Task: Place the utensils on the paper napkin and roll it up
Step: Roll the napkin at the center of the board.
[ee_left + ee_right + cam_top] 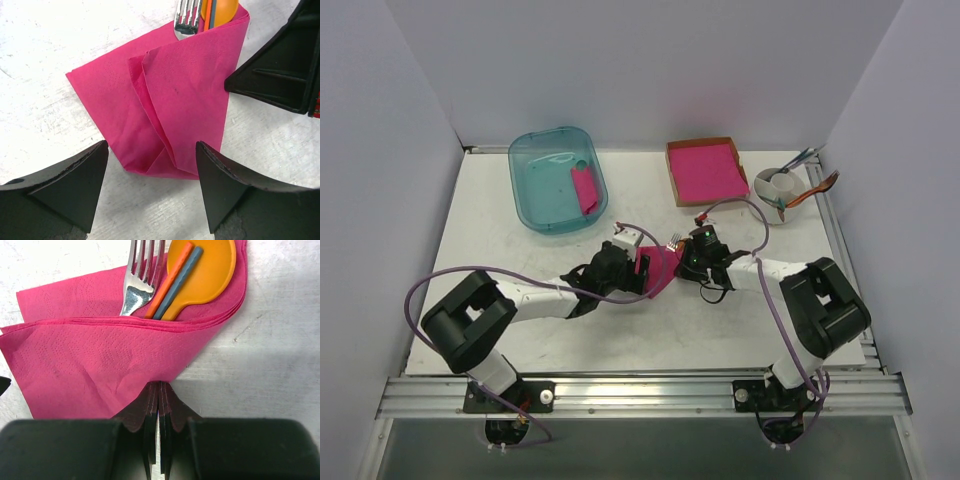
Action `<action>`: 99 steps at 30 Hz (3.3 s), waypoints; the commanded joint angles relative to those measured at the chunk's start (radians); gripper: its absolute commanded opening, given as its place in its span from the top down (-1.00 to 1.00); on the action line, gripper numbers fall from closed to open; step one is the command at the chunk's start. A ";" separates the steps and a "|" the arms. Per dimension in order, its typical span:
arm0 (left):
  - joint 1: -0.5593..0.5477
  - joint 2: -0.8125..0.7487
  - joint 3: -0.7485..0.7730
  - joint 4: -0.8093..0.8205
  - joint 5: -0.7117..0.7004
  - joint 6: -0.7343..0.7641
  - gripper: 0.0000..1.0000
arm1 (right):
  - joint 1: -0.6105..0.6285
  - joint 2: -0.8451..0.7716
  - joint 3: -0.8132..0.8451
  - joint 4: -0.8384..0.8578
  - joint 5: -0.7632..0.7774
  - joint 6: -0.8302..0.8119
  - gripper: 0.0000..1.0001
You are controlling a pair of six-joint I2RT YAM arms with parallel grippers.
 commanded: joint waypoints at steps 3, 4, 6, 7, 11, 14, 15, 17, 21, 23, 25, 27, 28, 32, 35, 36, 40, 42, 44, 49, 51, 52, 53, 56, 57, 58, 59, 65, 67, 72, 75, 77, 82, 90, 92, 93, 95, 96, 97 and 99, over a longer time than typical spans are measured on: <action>0.040 -0.021 0.071 -0.024 0.027 0.047 -0.60 | 0.015 0.018 0.049 -0.017 0.019 -0.013 1.00; 0.045 -0.015 0.081 -0.030 0.027 0.051 -0.60 | 0.015 0.018 0.052 -0.017 0.019 -0.012 1.00; 0.052 0.002 0.107 -0.038 0.027 0.063 -0.59 | 0.017 0.020 0.057 -0.020 0.019 -0.012 1.00; 0.054 0.021 0.114 -0.038 0.029 0.065 -0.60 | 0.018 0.018 0.060 -0.022 0.019 -0.012 1.00; 0.069 0.075 0.140 -0.027 0.034 0.068 -0.59 | 0.021 0.015 0.069 -0.029 0.019 -0.012 1.00; 0.074 0.109 0.147 -0.015 0.034 0.068 -0.59 | 0.023 0.011 0.075 -0.034 0.017 -0.012 1.00; 0.074 0.126 0.149 -0.013 0.032 0.071 -0.59 | 0.023 0.012 0.077 -0.034 0.016 -0.010 1.00; 0.074 0.141 0.152 -0.010 0.029 0.073 -0.58 | 0.023 0.011 0.077 -0.026 0.004 -0.006 1.00; 0.074 0.183 0.158 -0.026 0.006 0.073 -0.59 | 0.024 0.014 0.066 0.018 -0.026 0.020 1.00; 0.076 0.192 0.166 -0.041 -0.006 0.071 -0.59 | 0.026 0.018 0.052 0.066 -0.042 0.040 1.00; 0.074 0.193 0.163 -0.041 -0.009 0.068 -0.59 | 0.029 0.024 0.048 0.111 -0.056 0.053 1.00; 0.074 0.192 0.160 -0.042 -0.011 0.067 -0.59 | 0.032 0.035 0.039 0.147 -0.075 0.059 1.00; 0.074 0.193 0.160 -0.044 -0.012 0.067 -0.59 | 0.035 0.034 0.034 0.173 -0.076 0.065 0.99; 0.076 0.195 0.152 -0.042 -0.012 0.062 -0.59 | 0.041 0.044 0.026 0.228 -0.090 0.073 0.97; 0.074 0.197 0.144 -0.038 -0.011 0.057 -0.59 | 0.044 0.069 0.017 0.288 -0.112 0.077 0.96; 0.074 0.197 0.140 -0.036 -0.008 0.054 -0.58 | 0.046 0.075 0.016 0.302 -0.116 0.080 0.96; 0.074 0.193 0.140 -0.035 -0.002 0.048 -0.58 | 0.058 0.116 0.011 0.371 -0.128 0.096 0.96; 0.074 0.184 0.140 -0.033 0.003 0.045 -0.58 | 0.063 0.139 0.009 0.395 -0.130 0.099 0.96; 0.076 0.174 0.141 -0.036 0.006 0.044 -0.59 | 0.067 0.159 0.008 0.399 -0.130 0.102 0.97; 0.076 0.114 0.152 -0.088 0.007 0.041 -0.60 | 0.081 0.173 -0.004 0.376 -0.102 0.094 0.99; 0.074 0.051 0.155 -0.116 0.011 0.037 -0.60 | 0.083 0.175 -0.014 0.365 -0.098 0.090 0.99; 0.076 0.027 0.153 -0.139 0.011 0.036 -0.61 | 0.086 0.178 -0.015 0.365 -0.098 0.090 1.00; 0.076 -0.001 0.152 -0.154 0.008 0.033 -0.63 | 0.086 0.179 -0.020 0.365 -0.098 0.088 1.00; 0.076 -0.118 0.150 -0.225 -0.020 0.037 -0.68 | 0.089 0.176 -0.035 0.365 -0.096 0.086 1.00; 0.077 -0.174 0.146 -0.243 -0.032 0.039 -0.70 | 0.089 0.175 -0.040 0.363 -0.096 0.080 1.00; 0.077 -0.202 0.144 -0.277 -0.035 0.041 -0.71 | 0.089 0.176 -0.040 0.360 -0.096 0.079 1.00; 0.077 -0.230 0.140 -0.289 -0.038 0.041 -0.75 | 0.090 0.178 -0.040 0.359 -0.096 0.077 1.00; 0.106 -0.473 0.023 -0.286 -0.035 0.021 -0.87 | 0.093 0.193 -0.021 0.336 -0.104 0.059 1.00; 0.132 -0.561 -0.041 -0.279 -0.066 -0.031 -0.88 | 0.092 0.196 -0.015 0.331 -0.107 0.054 1.00; 0.236 -0.707 -0.130 -0.308 -0.026 -0.253 -0.88 | 0.097 0.204 0.002 0.311 -0.108 0.040 1.00; 0.293 -0.719 -0.138 -0.336 0.086 -0.261 -0.88 | 0.106 0.212 0.012 0.293 -0.110 0.033 1.00; 0.295 -0.710 -0.126 -0.328 0.110 -0.248 -0.88 | 0.120 0.219 0.025 0.268 -0.104 0.021 1.00; 0.295 -0.624 -0.098 -0.334 0.155 -0.237 -0.88 | 0.139 0.253 0.060 0.175 -0.084 0.002 1.00; 0.280 -0.456 -0.063 -0.337 0.132 -0.272 -0.88 | 0.196 0.206 0.011 0.179 -0.081 0.019 1.00; 0.275 -0.422 -0.070 -0.317 0.150 -0.289 -0.88 | 0.204 0.186 -0.012 0.194 -0.082 0.022 1.00; 0.273 -0.406 -0.072 -0.305 0.156 -0.300 -0.90 | 0.207 0.180 -0.024 0.205 -0.085 0.022 1.00; 0.266 -0.361 -0.067 -0.282 0.158 -0.308 -0.93 | 0.222 0.163 -0.047 0.221 -0.085 0.025 1.00; 0.266 -0.345 -0.064 -0.270 0.158 -0.309 -0.96 | 0.227 0.158 -0.050 0.218 -0.082 0.024 1.00; 0.264 -0.328 -0.058 -0.265 0.158 -0.309 -0.98 | 0.235 0.149 -0.054 0.214 -0.079 0.024 1.00; 0.258 -0.278 -0.040 -0.253 0.155 -0.311 -1.00 | 0.244 0.141 -0.063 0.213 -0.075 0.025 1.00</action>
